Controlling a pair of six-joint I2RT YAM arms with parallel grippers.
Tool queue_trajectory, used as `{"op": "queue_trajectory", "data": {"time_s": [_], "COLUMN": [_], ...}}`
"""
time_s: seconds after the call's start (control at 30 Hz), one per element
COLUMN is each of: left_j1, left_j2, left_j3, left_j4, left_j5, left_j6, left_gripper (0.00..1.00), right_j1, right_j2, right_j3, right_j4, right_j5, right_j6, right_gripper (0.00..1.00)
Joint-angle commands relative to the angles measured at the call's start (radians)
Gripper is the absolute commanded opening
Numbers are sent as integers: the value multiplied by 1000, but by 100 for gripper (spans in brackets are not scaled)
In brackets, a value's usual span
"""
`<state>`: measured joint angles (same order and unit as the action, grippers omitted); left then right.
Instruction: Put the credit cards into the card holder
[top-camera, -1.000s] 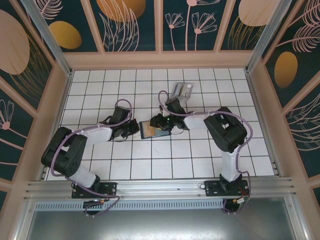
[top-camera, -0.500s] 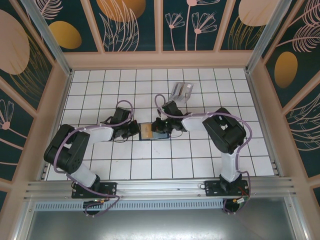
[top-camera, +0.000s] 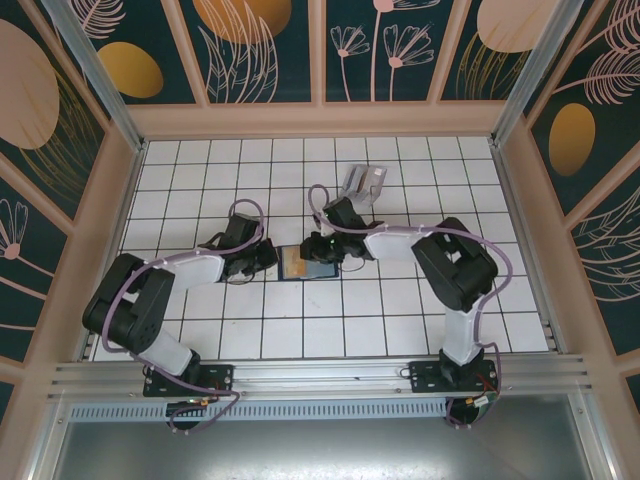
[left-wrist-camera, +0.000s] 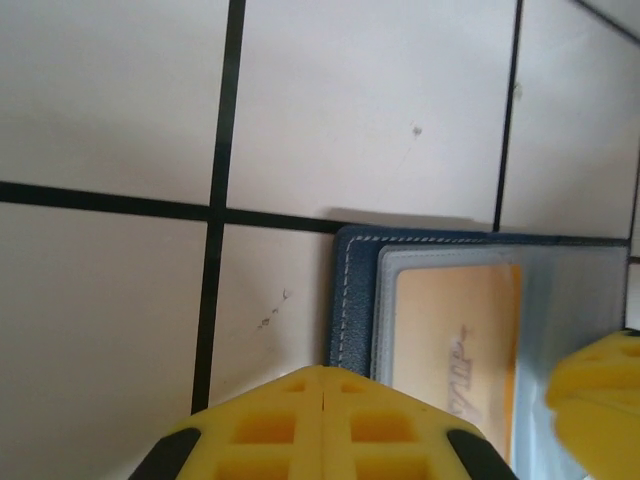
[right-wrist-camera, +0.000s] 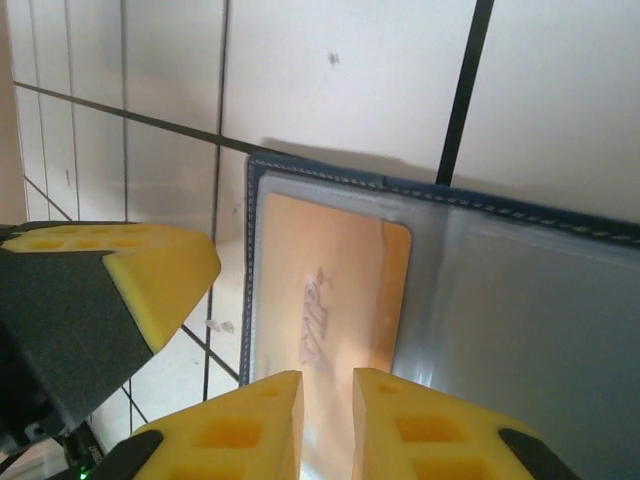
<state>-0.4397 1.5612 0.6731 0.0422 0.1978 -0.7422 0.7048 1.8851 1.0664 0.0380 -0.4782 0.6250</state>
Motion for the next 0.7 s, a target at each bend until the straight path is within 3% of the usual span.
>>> {"op": "queue_trajectory", "data": {"time_s": [0.0, 0.13, 0.3, 0.47, 0.67], "left_j1": [-2, -2, -2, -2, -1], "left_j2": [-41, -61, -47, -25, 7], "left_j3": [9, -5, -2, 3, 26], "left_j4": [-53, -21, -11, -16, -7], "left_j5": [-47, -35, -19, -15, -1], "left_j6": [17, 8, 3, 15, 21], "left_gripper": [12, 15, 15, 15, 14], "right_j1": [-41, -60, -21, 50, 60], "right_j2": [-138, -202, -194, -221, -193], "right_j3": [29, -11, -105, -213, -264], "right_j4": [-103, -133, -79, -63, -6], "right_j5": [105, 201, 153, 225, 229], "right_j6": [-84, -94, -38, -20, -3], "right_gripper": [25, 38, 47, 49, 53]}}
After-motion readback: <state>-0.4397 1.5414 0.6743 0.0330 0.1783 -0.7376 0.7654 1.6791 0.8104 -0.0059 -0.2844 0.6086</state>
